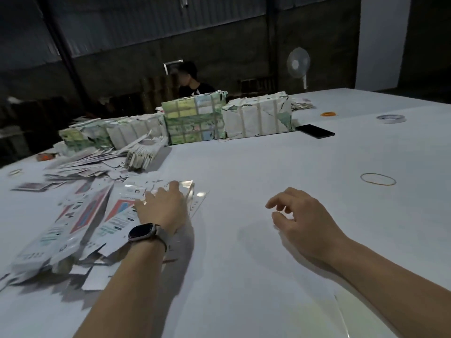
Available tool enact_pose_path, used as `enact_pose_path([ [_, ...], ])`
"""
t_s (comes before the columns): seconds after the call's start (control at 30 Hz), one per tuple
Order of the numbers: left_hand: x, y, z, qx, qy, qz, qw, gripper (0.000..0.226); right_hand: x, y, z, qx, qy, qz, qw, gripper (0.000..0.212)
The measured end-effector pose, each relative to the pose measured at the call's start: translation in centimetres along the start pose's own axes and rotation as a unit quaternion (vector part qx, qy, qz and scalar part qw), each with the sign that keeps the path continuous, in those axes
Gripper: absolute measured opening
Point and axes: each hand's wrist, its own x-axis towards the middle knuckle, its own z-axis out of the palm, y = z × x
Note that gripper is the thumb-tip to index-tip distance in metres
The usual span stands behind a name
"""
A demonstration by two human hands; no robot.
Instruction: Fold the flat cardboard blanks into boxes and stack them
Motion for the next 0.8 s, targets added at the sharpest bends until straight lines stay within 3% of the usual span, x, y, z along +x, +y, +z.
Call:
enact_pose_path([
  [0.07,-1.2,1.0,-1.0,-0.008,0.032,0.033,0.999,0.037,0.1,0.0,0.0,0.003,-0.003,0.002,1.000,0.022],
  [0.13,-2.6,2.5,-2.3,-0.010,0.085,0.069,0.994,0.049,0.1,0.0,0.1,0.008,-0.001,0.005,1.000,0.020],
  [0.2,-4.8,4.5,-3.7,-0.036,0.209,0.136,0.968,0.065,0.2,0.0,0.2,0.027,0.010,0.009,1.000,0.020],
  [0.27,-7.3,6.5,-4.7,-0.127,0.335,0.262,0.896,0.067,0.3,-0.1,0.2,0.066,0.032,0.014,0.997,0.030],
  [0.37,-10.2,8.7,-4.7,-0.270,0.401,0.428,0.764,0.057,0.4,-0.8,0.0,0.129,0.060,0.004,0.990,0.062],
  [0.4,-10.7,9.2,-4.6,-0.314,0.399,0.455,0.731,0.050,0.4,-1.2,-0.1,0.164,0.064,0.001,0.984,0.067],
  [0.47,-11.1,9.8,-4.2,-0.413,0.361,0.465,0.695,0.036,0.4,-1.9,-0.3,0.216,0.071,-0.021,0.974,0.055],
  [0.53,-11.0,9.9,-4.1,-0.528,0.281,0.422,0.682,0.032,0.1,-2.4,-0.2,0.276,0.054,-0.049,0.958,0.041],
  [0.63,-9.9,9.7,-4.1,-0.650,0.151,0.335,0.665,0.027,-0.4,-2.7,0.1,0.376,0.007,-0.045,0.925,0.040],
  [0.7,-9.1,9.6,-3.8,-0.694,0.082,0.290,0.654,0.026,-0.5,-2.9,0.1,0.363,0.008,-0.032,0.931,0.033],
  [0.8,-8.9,10.2,-2.9,-0.697,0.055,0.276,0.659,0.028,-0.5,-3.0,0.0,0.294,0.056,-0.038,0.953,0.032],
])
